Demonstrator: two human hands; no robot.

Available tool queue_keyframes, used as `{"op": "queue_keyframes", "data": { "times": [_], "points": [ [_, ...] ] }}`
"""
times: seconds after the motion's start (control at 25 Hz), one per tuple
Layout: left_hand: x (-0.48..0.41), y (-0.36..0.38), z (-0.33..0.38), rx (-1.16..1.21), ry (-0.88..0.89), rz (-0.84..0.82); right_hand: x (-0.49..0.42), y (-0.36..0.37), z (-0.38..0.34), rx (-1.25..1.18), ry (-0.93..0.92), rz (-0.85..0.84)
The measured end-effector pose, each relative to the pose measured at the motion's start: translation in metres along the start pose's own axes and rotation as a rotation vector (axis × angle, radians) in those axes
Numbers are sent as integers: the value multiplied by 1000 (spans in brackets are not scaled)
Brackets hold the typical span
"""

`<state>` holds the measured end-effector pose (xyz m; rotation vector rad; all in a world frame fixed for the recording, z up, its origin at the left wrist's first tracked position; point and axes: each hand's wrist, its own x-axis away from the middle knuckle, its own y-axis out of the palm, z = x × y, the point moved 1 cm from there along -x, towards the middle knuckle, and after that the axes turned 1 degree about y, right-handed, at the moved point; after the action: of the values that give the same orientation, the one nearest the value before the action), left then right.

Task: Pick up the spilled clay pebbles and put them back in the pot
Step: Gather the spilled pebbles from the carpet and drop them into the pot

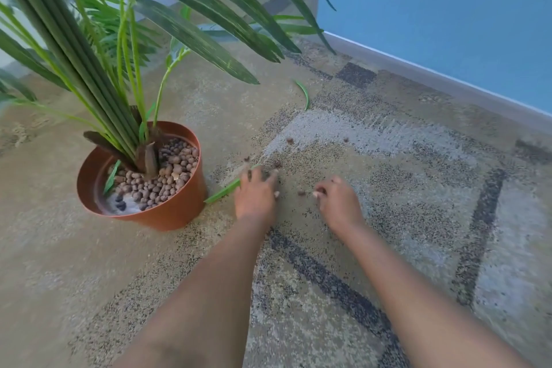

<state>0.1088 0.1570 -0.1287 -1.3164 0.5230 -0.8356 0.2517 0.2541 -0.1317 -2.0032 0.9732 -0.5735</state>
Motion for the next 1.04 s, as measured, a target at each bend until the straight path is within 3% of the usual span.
{"op": "queue_keyframes", "data": {
  "times": [0.16, 0.24, 0.4, 0.6, 0.72, 0.84, 1.04],
  "points": [
    [14, 13, -7, 68, 38, 43, -50, 14, -47, -121, -71, -59],
    [17, 12, -12, 168, 15, 88, -67, 23, -65, -70, -154, -65],
    [21, 4, -20, 131, -4, 100, -75, 34, -77, -25, -220, -161],
    [24, 8, -38, 201, -106, 267, -67, 43, -73, 178, -346, -232],
    [11, 3, -45, 213, -170, 73, -49, 57, -67, 161, -409, -192],
    [5, 4, -49, 179, -211, -154, -37, 82, -66, 295, -436, -211],
    [18, -3, -47, 91, -169, 92, -58, 100, -80, 428, -484, -177]
  ]
}}
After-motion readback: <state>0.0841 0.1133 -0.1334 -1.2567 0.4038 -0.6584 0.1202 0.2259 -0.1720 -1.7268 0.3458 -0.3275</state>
